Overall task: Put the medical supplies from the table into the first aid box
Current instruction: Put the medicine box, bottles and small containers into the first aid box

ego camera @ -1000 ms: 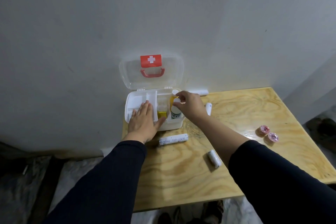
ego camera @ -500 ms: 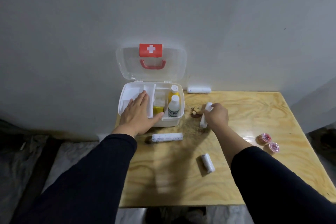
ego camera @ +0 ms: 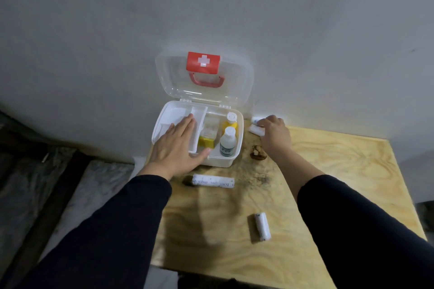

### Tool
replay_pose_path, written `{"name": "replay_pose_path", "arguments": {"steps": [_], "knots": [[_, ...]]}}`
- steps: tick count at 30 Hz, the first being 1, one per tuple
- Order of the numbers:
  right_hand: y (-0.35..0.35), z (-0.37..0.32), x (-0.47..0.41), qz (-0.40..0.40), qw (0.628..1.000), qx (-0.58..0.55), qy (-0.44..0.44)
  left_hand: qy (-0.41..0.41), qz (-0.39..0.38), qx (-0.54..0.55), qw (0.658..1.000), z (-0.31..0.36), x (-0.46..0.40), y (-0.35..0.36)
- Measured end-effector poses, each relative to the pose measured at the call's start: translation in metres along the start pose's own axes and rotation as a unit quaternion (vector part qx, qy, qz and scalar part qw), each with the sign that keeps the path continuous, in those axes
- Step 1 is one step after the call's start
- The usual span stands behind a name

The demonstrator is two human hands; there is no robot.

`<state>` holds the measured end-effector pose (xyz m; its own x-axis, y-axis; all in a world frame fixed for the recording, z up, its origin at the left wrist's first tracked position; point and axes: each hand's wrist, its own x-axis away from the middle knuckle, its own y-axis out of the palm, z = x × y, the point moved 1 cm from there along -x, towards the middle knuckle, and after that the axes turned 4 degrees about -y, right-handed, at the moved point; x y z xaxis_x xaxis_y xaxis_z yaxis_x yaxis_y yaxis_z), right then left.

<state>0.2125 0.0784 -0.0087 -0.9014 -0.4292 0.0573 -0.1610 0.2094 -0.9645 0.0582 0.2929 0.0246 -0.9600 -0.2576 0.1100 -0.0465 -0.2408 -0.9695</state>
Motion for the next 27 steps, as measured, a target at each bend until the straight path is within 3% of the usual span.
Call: {"name": "replay_pose_path", "arguments": {"steps": [8,16,22,27], "knots": [[0.001,0.003,-0.018,-0.041,0.994,0.098,-0.017,-0.010,0.011,-0.001,1.000,0.004,0.003,-0.003],[0.005,0.004,0.001,-0.066,0.997,0.032,0.026,-0.004,-0.004,-0.013,1.000,0.001,0.002,-0.001],[-0.016,-0.005,0.026,0.024,0.983,-0.154,0.101,-0.008,-0.033,-0.014,0.999,-0.001,0.001,0.000],[-0.064,-0.035,0.043,0.089,0.951,-0.279,0.097,0.024,-0.063,-0.017,0.998,-0.003,-0.004,-0.008]]}}
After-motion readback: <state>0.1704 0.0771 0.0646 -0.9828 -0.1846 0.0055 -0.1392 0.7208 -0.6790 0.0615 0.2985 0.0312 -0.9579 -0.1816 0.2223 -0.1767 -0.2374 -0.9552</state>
